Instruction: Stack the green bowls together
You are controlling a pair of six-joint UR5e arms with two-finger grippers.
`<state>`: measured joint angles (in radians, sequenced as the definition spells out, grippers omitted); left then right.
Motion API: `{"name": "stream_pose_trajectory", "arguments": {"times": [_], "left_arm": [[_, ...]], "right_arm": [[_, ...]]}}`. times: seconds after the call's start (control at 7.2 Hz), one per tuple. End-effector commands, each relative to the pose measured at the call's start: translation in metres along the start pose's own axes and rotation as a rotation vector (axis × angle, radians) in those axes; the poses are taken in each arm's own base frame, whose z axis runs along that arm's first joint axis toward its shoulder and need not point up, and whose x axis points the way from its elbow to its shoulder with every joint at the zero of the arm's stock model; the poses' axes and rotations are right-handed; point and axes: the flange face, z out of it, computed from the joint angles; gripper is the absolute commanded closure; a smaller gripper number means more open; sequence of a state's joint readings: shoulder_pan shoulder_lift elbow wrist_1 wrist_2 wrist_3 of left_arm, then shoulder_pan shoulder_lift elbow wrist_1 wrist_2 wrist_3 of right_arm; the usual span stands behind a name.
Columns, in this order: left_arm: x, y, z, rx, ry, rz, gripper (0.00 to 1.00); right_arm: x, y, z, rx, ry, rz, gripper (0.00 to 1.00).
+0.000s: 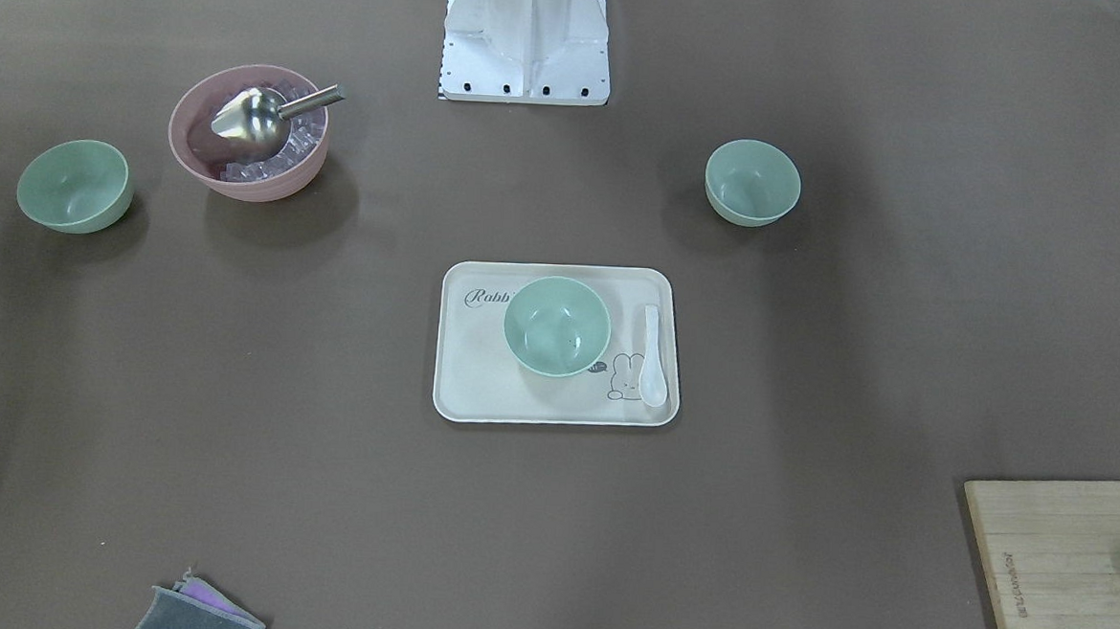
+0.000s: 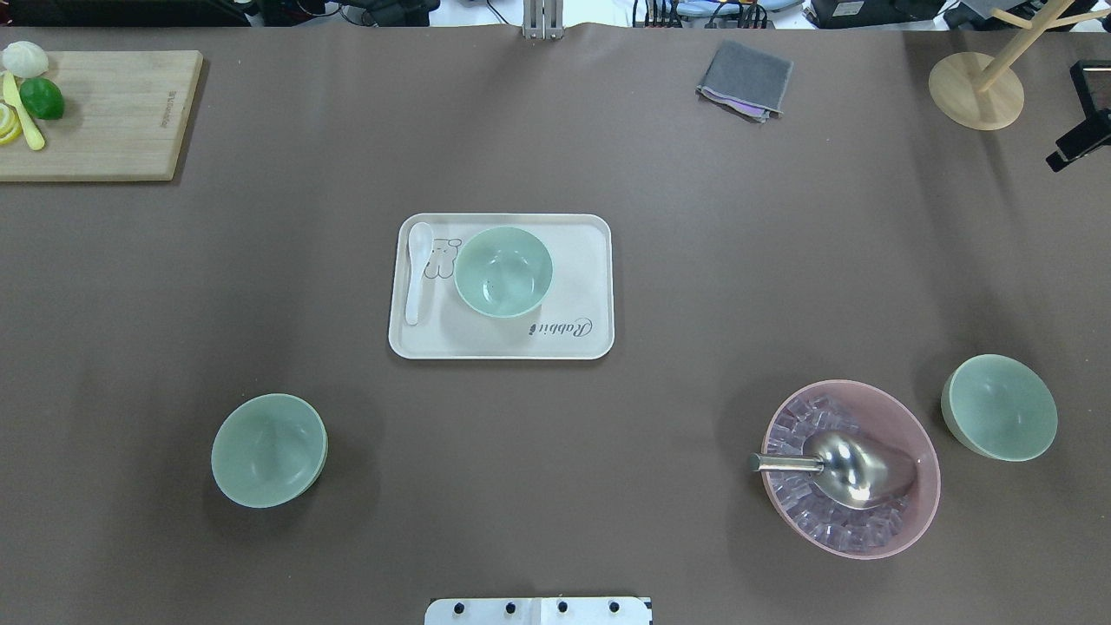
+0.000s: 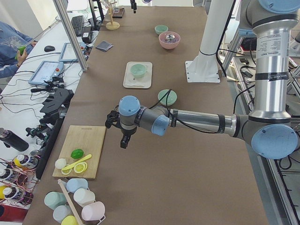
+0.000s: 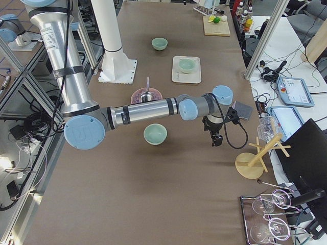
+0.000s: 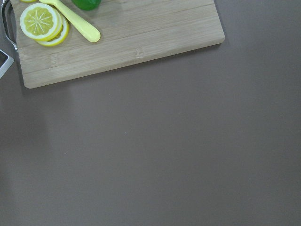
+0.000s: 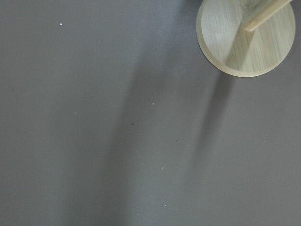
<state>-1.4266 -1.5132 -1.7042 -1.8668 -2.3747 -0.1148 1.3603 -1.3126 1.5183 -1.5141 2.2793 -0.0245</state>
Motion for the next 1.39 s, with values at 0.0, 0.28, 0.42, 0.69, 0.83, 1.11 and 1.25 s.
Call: {"name": "stream_pose_trajectory", "arguments": {"times": [0.0,0.28,0.42,0.69,0.83,1.11,1.25], "left_arm": [[0.0016,0.0003,-0.0016,0.003,0.000,0.003,0.02],[0.0019,0.0003,-0.0019,0.002,0.000,0.001,0.02],[0.0002,0.0028,-0.0015,0.000,-0.001,-0.003,0.02],[0.0017,-0.0008,-0.0026,0.004,-0.010,0.003,0.02],[0.0055,-0.0017,-0.0070,0.013,-0.008,0.010,0.02],[0.0059,-0.0055,-0.0058,0.013,-0.006,0.008,0.02],[0.0082,-0.0047,-0.0100,0.020,-0.005,0.005,0.02]], "right_arm": [[0.0014,0.0033,0.0016,-0.003,-0.002,0.003,0.00],[0.0014,0.0040,0.0016,-0.003,-0.002,0.003,0.00],[0.0009,0.0032,0.0011,-0.002,-0.002,0.002,0.00],[0.0007,0.0032,0.0011,-0.002,-0.003,0.002,0.00],[-0.0002,0.0032,0.0010,-0.002,-0.012,0.002,0.00],[-0.0002,0.0038,0.0003,0.000,-0.018,0.001,0.00],[0.0002,0.0053,0.0008,-0.001,-0.018,0.003,0.00]]}}
